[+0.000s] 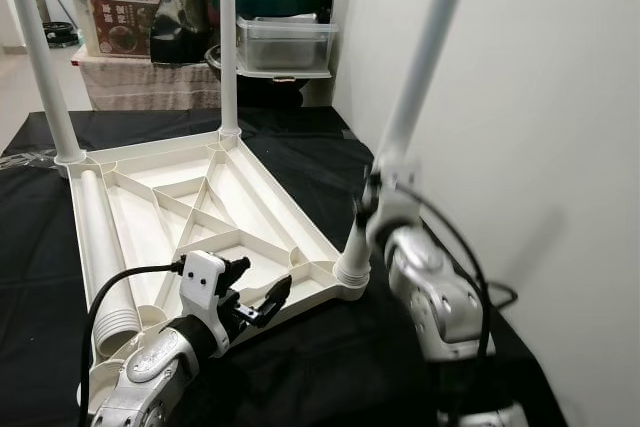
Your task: Building children table
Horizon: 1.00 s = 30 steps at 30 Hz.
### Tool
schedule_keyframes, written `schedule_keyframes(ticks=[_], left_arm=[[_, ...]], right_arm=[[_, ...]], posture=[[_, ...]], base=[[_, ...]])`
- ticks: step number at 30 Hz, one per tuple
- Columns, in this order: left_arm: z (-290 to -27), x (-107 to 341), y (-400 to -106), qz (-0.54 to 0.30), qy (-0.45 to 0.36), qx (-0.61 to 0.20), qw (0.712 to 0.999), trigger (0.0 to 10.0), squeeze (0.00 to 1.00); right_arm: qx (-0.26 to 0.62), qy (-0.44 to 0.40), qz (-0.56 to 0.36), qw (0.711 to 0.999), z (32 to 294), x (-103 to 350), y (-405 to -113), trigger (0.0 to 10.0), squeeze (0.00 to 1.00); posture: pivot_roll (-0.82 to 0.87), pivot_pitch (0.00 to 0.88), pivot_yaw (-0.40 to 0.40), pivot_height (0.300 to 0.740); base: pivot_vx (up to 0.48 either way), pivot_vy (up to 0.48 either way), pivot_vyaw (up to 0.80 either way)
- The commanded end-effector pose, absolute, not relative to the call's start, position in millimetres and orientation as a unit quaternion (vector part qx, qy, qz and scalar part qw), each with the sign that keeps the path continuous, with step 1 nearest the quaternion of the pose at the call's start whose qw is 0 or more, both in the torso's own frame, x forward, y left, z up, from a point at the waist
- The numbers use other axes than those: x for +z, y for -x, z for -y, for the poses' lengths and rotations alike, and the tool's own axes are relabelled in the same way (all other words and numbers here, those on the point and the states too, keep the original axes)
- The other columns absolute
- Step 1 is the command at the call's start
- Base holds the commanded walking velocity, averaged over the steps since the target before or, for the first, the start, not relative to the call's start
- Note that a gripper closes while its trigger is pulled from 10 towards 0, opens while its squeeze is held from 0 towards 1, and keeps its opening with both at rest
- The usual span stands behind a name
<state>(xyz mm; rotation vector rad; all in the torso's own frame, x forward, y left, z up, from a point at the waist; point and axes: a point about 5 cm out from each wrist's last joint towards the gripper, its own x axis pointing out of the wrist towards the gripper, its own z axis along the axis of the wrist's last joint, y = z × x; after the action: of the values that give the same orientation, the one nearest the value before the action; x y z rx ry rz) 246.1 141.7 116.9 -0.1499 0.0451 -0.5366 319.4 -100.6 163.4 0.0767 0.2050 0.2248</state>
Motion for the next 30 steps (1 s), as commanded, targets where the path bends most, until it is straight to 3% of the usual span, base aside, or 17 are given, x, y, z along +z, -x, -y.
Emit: schedule_keyframes(ticks=[1, 3, 4, 7, 8, 10, 12, 13, 14, 15, 18, 19, 20, 23, 24, 27, 30], left_arm=[[-140.3, 113.8, -246.2, -0.029, 0.072, -0.268, 0.960, 10.0, 0.00], [-140.4, 113.8, -246.2, -0.029, 0.073, -0.268, 0.960, 10.0, 0.00], [-140.1, 113.9, -246.3, -0.028, 0.074, -0.268, 0.960, 10.0, 0.00], [-138.9, 113.5, -246.1, -0.028, 0.074, -0.268, 0.960, 10.0, 0.00], [-137.8, 113.2, -245.6, -0.028, 0.076, -0.268, 0.960, 10.0, 0.00], [-137.3, 113.0, -245.3, -0.028, 0.077, -0.268, 0.960, 10.0, 0.00], [-137.3, 113.0, -245.3, -0.028, 0.077, -0.268, 0.960, 10.0, 0.00], [-137.5, 113.0, -245.3, -0.028, 0.077, -0.267, 0.960, 10.0, 0.00], [-137.5, 113.0, -245.3, -0.028, 0.077, -0.267, 0.960, 10.0, 0.00], [-138.3, 113.2, -245.0, -0.027, 0.077, -0.265, 0.961, 10.0, 0.00], [-139.0, 113.1, -244.4, -0.028, 0.076, -0.264, 0.961, 10.0, 0.00], [-139.5, 112.8, -243.6, -0.029, 0.076, -0.263, 0.961, 10.0, 0.00], [-139.5, 112.8, -243.6, -0.029, 0.076, -0.263, 0.961, 10.0, 0.00], [-139.2, 112.9, -244.3, -0.029, 0.076, -0.265, 0.961, 10.0, 0.00], [-139.2, 112.9, -244.3, -0.029, 0.076, -0.265, 0.961, 10.0, 0.00], [-137.9, 114.4, -246.0, -0.026, 0.075, -0.266, 0.961, 10.0, 0.00], [-138.1, 114.5, -246.1, -0.026, 0.076, -0.266, 0.961, 10.0, 0.00]], right_arm=[[0.144, -0.052, -0.067, 0.986, 97.6, 183.6, -320.3, 10.0, 1.00], [0.180, -0.061, -0.056, 0.980, 94.5, 189.9, -320.4, 10.0, 1.00], [0.246, -0.084, -0.023, 0.965, 89.9, 202.6, -321.7, 10.0, 0.00], [0.345, -0.109, 0.040, 0.931, 89.1, 224.4, -315.6, 10.0, 0.00], [0.446, -0.140, 0.085, 0.880, 90.6, 243.5, -301.9, 10.0, 0.00], [0.520, -0.139, 0.121, 0.834, 92.2, 255.2, -288.1, 10.0, 0.00], [0.520, -0.139, 0.121, 0.834, 92.2, 255.2, -288.1, 10.0, 0.00], [0.567, -0.128, 0.131, 0.803, 90.8, 256.4, -276.4, 7.8, 0.00], [0.567, -0.128, 0.131, 0.803, 90.8, 256.4, -276.4, 7.8, 0.00], [0.612, -0.128, 0.125, 0.771, 87.2, 251.1, -263.6, 0.0, 0.00], [0.629, -0.130, 0.114, 0.758, 84.3, 244.7, -256.9, 0.0, 0.00], [0.580, -0.112, 0.069, 0.804, 77.2, 229.4, -267.6, 0.0, 0.00], [0.580, -0.112, 0.069, 0.804, 77.2, 229.4, -267.6, 0.0, 0.00], [0.264, -0.046, -0.095, 0.959, 89.3, 181.7, -325.8, 0.0, 0.00], [0.264, -0.046, -0.095, 0.959, 89.3, 181.7, -325.8, 0.0, 0.00], [-0.009, -0.016, -0.159, 0.987, 127.6, 151.9, -335.9, 0.0, 0.00], [-0.006, -0.032, -0.154, 0.988, 125.9, 153.2, -332.4, 0.0, 0.00]], posture=[[0.01, 0.000, -0.099, 0.740], [0.01, 0.000, -0.099, 0.740], [0.01, 0.000, -0.101, 0.740], [0.02, 0.000, -0.104, 0.740], [0.01, 0.000, -0.107, 0.740], [0.02, 0.000, -0.110, 0.740], [0.02, 0.000, -0.110, 0.740], [0.02, 0.000, -0.117, 0.740], [0.02, 0.000, -0.117, 0.740], [0.03, 0.000, -0.120, 0.740], [0.03, 0.000, -0.119, 0.740], [0.03, 0.000, -0.117, 0.740], [0.03, 0.000, -0.117, 0.740], [0.02, 0.000, -0.113, 0.740], [0.02, 0.000, -0.113, 0.740], [0.03, 0.000, -0.118, 0.740], [0.03, 0.000, -0.118, 0.740]], base=[[0.000, 0.000, 0.00], [0.000, 0.000, 0.00], [0.000, 0.000, 0.00], [0.000, 0.000, 0.00], [0.000, 0.000, 0.00], [0.000, 0.000, 0.00], [0.000, 0.000, 0.00], [0.000, 0.000, 0.00], [0.000, 0.000, 0.00], [0.000, 0.000, 0.00], [0.000, 0.000, 0.00], [0.000, 0.000, 0.00], [0.000, 0.000, 0.00], [0.000, 0.000, 0.00], [0.000, 0.000, 0.00], [0.000, 0.000, 0.00], [0.000, 0.000, 0.00]])
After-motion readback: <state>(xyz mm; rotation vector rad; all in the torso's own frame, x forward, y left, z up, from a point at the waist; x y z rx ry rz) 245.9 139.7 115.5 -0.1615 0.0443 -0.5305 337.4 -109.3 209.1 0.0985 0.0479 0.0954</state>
